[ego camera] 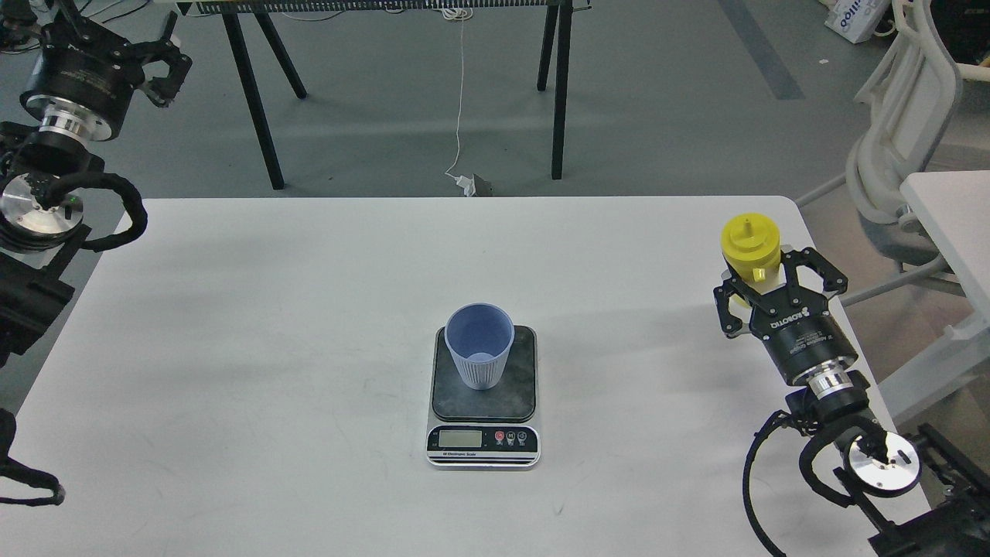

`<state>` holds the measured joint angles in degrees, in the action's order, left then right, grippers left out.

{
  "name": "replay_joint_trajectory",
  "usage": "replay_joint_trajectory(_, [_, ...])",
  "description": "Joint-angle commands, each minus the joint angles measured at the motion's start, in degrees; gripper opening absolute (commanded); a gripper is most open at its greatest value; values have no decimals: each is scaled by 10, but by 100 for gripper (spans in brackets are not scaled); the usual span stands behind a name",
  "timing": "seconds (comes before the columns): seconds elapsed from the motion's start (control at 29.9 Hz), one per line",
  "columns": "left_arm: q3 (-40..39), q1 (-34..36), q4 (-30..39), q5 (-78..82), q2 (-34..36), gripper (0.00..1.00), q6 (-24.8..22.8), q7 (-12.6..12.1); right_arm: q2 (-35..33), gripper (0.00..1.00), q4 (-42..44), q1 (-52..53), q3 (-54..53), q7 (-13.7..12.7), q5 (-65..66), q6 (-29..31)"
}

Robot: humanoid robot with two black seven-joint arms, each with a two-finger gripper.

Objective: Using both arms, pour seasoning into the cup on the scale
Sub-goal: 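Lift the yellow bottle with the right gripper and tip it over the cup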

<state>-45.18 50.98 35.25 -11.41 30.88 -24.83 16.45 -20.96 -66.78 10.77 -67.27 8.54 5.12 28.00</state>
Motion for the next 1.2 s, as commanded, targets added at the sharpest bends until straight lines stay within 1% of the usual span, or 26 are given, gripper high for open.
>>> replay_joint_trajectory(0.0, [-1,-2,0,0,1,100,-1,1,-37,38,-21,49,6,1,70,0])
replay_joint_trajectory(0.07, [-1,-2,0,0,0,100,-1,1,-54,38,-27,80,21,1,101,0])
replay_joint_trajectory(0.13, [-1,-2,0,-1,0,100,-2,2,-66,38,-27,129,61,3,140,0])
replay_joint_trajectory(0.27, [-11,-2,0,-1,0,100,-4,0,-96,36,-24,237,156,7,199,0])
replay_joint_trajectory(0.4, [-11,-2,0,-1,0,100,-3,-4,-99,35,-27,353,265,8,245,0])
replay_joint_trajectory(0.57, [-4,-5,0,1,1,100,-1,-4,-91,35,-27,506,443,8,318,-48])
replay_joint_trajectory(0.63, [-5,-5,0,1,1,100,-1,-4,-80,35,-27,543,486,9,363,-71])
replay_joint_trajectory(0.8, [-7,-5,0,1,2,100,-1,-2,-37,35,-21,593,546,13,486,-134])
replay_joint_trajectory(0.87, [-7,-5,0,1,2,100,-1,-3,-25,35,-21,601,564,20,527,-151])
replay_joint_trajectory(0.97, [-9,-5,0,1,2,100,0,-3,-7,34,-23,600,585,23,581,-181])
replay_joint_trajectory(1.17, [-5,-4,0,1,2,100,-1,-5,13,34,-10,594,619,20,651,-203])
